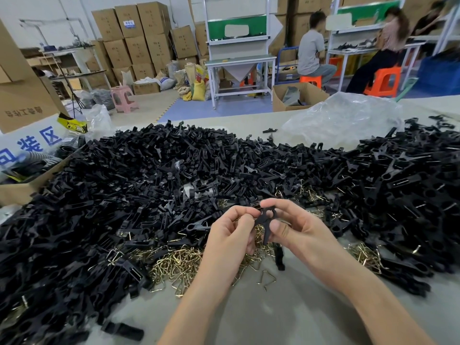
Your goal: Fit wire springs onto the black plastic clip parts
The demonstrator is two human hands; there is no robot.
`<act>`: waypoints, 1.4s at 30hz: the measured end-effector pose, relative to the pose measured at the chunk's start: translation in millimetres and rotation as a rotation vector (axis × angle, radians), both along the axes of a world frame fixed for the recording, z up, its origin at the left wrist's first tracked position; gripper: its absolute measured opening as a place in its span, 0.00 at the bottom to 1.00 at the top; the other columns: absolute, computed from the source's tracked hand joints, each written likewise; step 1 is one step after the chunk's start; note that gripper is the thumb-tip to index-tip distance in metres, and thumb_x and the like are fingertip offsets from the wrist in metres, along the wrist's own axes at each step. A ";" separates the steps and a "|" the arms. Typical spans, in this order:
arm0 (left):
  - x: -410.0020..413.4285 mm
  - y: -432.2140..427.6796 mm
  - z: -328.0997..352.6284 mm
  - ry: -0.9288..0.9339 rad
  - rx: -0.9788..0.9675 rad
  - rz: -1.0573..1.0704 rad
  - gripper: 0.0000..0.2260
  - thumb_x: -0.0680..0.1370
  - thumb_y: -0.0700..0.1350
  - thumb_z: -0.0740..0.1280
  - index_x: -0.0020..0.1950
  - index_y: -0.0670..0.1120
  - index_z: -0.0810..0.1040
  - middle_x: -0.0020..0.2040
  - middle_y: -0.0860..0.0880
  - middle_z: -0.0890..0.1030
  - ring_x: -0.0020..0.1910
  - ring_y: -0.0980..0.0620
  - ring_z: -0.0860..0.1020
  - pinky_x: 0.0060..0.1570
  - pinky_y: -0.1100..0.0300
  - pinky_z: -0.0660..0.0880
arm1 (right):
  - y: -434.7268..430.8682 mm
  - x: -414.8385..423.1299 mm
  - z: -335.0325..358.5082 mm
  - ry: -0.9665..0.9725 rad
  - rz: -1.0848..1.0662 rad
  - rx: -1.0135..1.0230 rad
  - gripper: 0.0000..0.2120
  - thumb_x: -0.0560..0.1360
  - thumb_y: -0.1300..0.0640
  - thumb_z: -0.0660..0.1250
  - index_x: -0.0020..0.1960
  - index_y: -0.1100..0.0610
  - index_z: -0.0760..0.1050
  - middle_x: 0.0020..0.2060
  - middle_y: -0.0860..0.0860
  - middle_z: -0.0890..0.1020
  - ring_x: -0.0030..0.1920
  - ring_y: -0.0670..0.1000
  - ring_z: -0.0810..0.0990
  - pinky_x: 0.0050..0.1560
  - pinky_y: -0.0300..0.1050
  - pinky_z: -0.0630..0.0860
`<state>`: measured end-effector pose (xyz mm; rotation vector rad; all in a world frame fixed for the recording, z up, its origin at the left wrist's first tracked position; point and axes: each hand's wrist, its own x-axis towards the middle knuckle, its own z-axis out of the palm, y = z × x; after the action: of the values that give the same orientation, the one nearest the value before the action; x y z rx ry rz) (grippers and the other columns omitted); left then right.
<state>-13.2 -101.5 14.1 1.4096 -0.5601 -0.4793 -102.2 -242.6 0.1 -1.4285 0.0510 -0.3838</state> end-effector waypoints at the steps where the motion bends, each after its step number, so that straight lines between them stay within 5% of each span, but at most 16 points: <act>1: -0.6 0.7 0.3 -0.028 0.010 0.012 0.10 0.81 0.43 0.62 0.46 0.52 0.82 0.27 0.51 0.69 0.27 0.53 0.67 0.32 0.59 0.70 | 0.7 0.1 0.4 -0.001 -0.006 0.014 0.14 0.76 0.58 0.69 0.60 0.48 0.82 0.50 0.55 0.83 0.51 0.59 0.83 0.59 0.52 0.81; 5: -3.9 4.6 -2.2 -0.292 0.093 0.144 0.10 0.85 0.50 0.58 0.51 0.60 0.78 0.31 0.52 0.78 0.30 0.57 0.73 0.31 0.65 0.71 | -1.1 2.5 2.1 -0.011 -0.200 -0.003 0.11 0.73 0.59 0.70 0.55 0.52 0.82 0.51 0.51 0.86 0.49 0.52 0.86 0.53 0.40 0.81; 7: -3.7 6.1 -6.7 -0.597 0.256 0.226 0.09 0.84 0.54 0.56 0.54 0.62 0.75 0.36 0.55 0.79 0.32 0.60 0.73 0.34 0.65 0.71 | -6.6 4.6 1.5 -0.043 -0.344 0.039 0.09 0.76 0.64 0.68 0.55 0.55 0.80 0.51 0.49 0.86 0.49 0.50 0.86 0.51 0.38 0.81; 9: -3.1 6.8 -11.5 -0.980 0.542 0.271 0.13 0.81 0.57 0.56 0.61 0.59 0.74 0.50 0.60 0.80 0.49 0.61 0.75 0.52 0.62 0.72 | -12.2 6.4 0.3 -0.058 -0.463 0.126 0.11 0.78 0.68 0.66 0.54 0.54 0.78 0.46 0.48 0.86 0.46 0.47 0.86 0.49 0.37 0.81; 11: -3.5 5.0 -18.3 -1.126 0.753 0.221 0.20 0.80 0.59 0.57 0.70 0.55 0.72 0.64 0.55 0.75 0.64 0.54 0.72 0.66 0.56 0.66 | -15.7 7.8 -2.8 -0.041 -0.535 0.162 0.11 0.79 0.68 0.66 0.54 0.53 0.78 0.46 0.48 0.86 0.45 0.47 0.86 0.50 0.38 0.82; 17: 2.7 2.7 -19.6 -1.131 0.758 0.240 0.12 0.81 0.55 0.64 0.62 0.53 0.78 0.54 0.54 0.79 0.54 0.51 0.77 0.55 0.55 0.72 | -15.0 10.7 -11.5 -0.017 -0.556 0.121 0.11 0.80 0.66 0.67 0.56 0.52 0.77 0.52 0.53 0.84 0.46 0.46 0.86 0.50 0.35 0.81; 27: -0.1 7.4 -6.4 -0.862 0.512 0.397 0.19 0.84 0.57 0.50 0.63 0.53 0.77 0.46 0.56 0.83 0.46 0.53 0.79 0.48 0.56 0.74 | -10.1 8.3 -17.3 -0.019 -0.498 0.110 0.11 0.79 0.64 0.67 0.57 0.51 0.78 0.51 0.51 0.86 0.46 0.51 0.87 0.51 0.40 0.82; 32: 2.6 5.6 -9.3 -0.880 0.546 0.369 0.13 0.85 0.45 0.59 0.65 0.48 0.80 0.41 0.51 0.82 0.41 0.51 0.76 0.44 0.56 0.71 | -9.1 8.0 -16.5 -0.019 -0.496 0.052 0.11 0.76 0.57 0.70 0.58 0.50 0.77 0.48 0.48 0.86 0.46 0.53 0.87 0.44 0.38 0.81; 35: 4.2 5.6 -11.8 -0.855 0.523 0.340 0.10 0.83 0.52 0.60 0.59 0.54 0.79 0.42 0.59 0.78 0.42 0.60 0.67 0.48 0.59 0.68 | -9.4 9.0 -15.9 -0.015 -0.478 -0.009 0.10 0.76 0.55 0.70 0.55 0.44 0.78 0.47 0.46 0.85 0.46 0.52 0.87 0.44 0.38 0.80; 42: 9.8 5.6 -13.9 -0.735 0.368 0.286 0.09 0.78 0.64 0.60 0.49 0.61 0.72 0.47 0.63 0.77 0.51 0.61 0.74 0.50 0.65 0.70 | -12.4 12.9 -12.7 -0.016 -0.459 -0.052 0.11 0.76 0.56 0.70 0.58 0.51 0.77 0.48 0.47 0.85 0.47 0.51 0.87 0.43 0.35 0.79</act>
<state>-3.5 -95.8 0.2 1.9920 -0.8630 0.2026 -89.3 -255.0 -12.7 -1.4597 0.3620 -0.7771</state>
